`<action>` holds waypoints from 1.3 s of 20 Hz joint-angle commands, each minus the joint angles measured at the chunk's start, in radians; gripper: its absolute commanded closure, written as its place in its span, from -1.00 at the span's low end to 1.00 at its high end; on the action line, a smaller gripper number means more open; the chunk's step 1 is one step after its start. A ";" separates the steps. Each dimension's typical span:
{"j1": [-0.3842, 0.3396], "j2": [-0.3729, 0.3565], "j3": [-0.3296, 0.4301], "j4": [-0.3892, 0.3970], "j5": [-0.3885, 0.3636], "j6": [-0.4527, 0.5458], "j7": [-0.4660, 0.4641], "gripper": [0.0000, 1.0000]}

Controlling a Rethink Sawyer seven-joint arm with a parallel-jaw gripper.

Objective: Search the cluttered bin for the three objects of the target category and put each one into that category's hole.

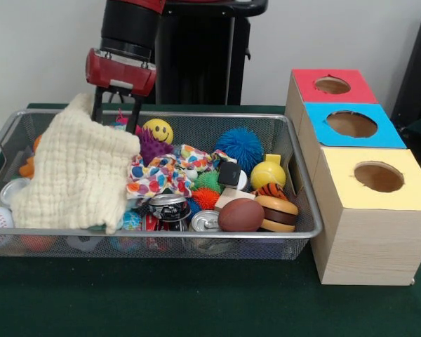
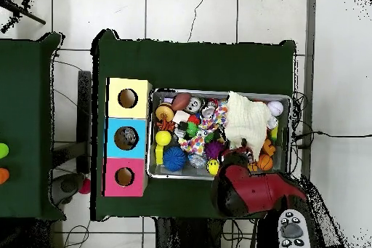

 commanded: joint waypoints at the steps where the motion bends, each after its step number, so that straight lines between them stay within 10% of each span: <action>1: 0.006 0.071 -0.034 -0.085 0.053 -0.056 0.113 -1.00; 11: -0.020 0.029 0.007 -0.070 0.039 -0.026 0.111 -1.00; 26: -0.102 0.249 0.079 -0.128 0.039 -0.130 0.127 -1.00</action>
